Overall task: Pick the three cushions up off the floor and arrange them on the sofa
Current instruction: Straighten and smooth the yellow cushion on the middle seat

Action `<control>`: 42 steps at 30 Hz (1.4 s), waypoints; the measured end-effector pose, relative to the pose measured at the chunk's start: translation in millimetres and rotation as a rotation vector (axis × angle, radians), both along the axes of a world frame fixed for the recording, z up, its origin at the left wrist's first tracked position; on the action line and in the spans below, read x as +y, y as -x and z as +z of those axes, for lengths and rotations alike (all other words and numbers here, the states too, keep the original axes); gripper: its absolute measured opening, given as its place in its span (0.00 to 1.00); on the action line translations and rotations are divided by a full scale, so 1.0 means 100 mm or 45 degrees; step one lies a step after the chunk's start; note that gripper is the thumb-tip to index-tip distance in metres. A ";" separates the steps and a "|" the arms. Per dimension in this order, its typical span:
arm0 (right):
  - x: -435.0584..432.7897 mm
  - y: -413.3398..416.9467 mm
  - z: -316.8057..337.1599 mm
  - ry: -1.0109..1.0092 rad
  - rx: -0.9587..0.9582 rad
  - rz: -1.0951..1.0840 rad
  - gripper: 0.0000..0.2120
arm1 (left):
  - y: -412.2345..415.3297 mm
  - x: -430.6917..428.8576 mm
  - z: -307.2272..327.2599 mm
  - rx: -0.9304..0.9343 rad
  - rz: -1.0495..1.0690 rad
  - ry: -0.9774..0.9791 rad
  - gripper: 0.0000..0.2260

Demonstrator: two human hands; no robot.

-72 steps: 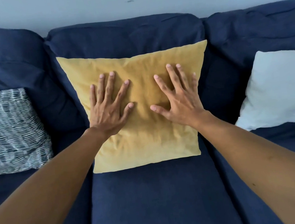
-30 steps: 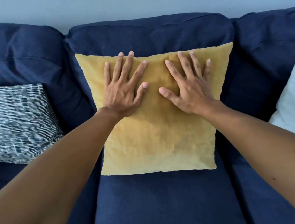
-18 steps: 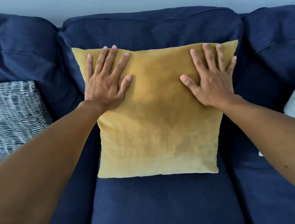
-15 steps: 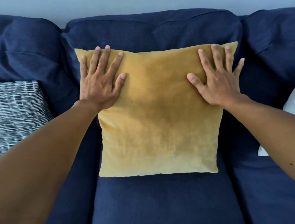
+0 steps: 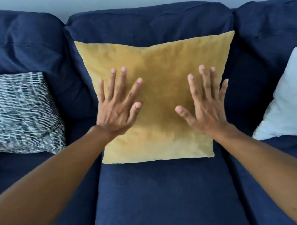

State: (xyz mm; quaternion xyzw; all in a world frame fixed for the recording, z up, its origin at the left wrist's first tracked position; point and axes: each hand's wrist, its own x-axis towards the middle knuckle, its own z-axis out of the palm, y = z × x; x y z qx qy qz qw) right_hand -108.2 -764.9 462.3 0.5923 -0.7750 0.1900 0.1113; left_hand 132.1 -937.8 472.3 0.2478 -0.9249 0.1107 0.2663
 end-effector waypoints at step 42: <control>-0.81 0.35 0.38 -0.153 0.054 -0.058 0.39 | 0.21 -0.67 0.25 -0.179 0.090 -0.176 0.27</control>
